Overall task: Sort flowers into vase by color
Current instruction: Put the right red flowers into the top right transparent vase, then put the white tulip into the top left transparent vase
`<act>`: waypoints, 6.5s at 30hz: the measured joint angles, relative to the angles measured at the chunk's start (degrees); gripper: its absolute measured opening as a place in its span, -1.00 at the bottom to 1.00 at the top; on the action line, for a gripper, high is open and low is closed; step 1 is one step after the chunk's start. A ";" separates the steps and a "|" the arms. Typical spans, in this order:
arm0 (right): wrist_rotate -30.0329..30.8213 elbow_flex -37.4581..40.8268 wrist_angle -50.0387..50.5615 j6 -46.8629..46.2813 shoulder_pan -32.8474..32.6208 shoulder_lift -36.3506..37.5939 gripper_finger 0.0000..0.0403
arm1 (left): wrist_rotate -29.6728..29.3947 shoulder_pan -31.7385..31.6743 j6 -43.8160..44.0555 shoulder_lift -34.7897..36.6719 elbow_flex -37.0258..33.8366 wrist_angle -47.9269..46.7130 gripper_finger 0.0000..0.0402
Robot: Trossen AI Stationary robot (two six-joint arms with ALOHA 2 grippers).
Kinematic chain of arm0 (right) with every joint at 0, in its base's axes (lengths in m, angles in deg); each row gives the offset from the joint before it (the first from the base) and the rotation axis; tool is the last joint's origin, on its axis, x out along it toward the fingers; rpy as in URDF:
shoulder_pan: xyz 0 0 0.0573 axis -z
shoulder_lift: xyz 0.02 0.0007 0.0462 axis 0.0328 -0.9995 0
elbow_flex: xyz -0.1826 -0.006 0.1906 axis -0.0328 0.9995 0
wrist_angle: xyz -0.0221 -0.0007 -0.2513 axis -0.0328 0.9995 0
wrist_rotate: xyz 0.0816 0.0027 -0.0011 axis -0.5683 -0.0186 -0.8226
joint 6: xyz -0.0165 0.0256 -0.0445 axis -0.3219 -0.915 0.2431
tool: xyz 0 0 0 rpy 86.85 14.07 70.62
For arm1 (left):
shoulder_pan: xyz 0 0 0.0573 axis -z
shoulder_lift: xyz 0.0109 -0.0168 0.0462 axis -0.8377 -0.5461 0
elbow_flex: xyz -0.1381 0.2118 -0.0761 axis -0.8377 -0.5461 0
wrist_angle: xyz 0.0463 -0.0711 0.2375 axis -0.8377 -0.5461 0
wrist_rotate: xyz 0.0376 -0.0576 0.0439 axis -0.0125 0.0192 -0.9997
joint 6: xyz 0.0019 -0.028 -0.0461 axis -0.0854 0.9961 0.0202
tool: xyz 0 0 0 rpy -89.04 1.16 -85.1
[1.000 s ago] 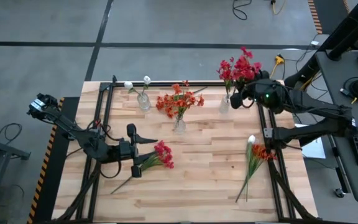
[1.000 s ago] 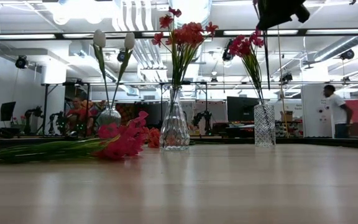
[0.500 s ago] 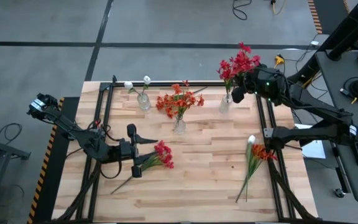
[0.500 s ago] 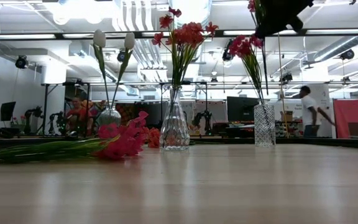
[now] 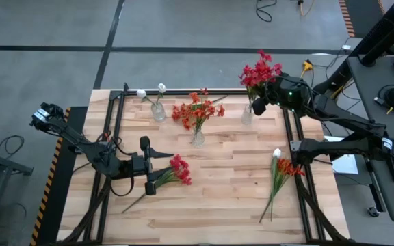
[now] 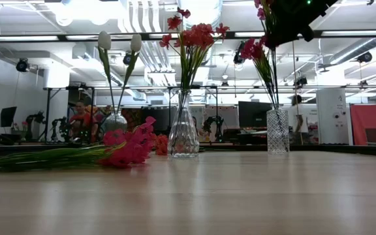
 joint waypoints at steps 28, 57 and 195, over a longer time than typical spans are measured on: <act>0.09 7.67 -7.03 0.33 0.00 0.00 -0.74 | 0.00 -0.02 -0.92 -0.02 0.00 -0.02 -0.18; 1.53 11.96 -10.11 0.58 -0.02 0.02 -0.71 | 0.00 -0.02 -0.92 -0.02 0.00 -0.03 -0.18; -18.43 20.93 26.14 -88.73 -52.52 -24.38 -0.80 | -4.33 0.26 9.67 4.13 -0.02 -14.97 -0.18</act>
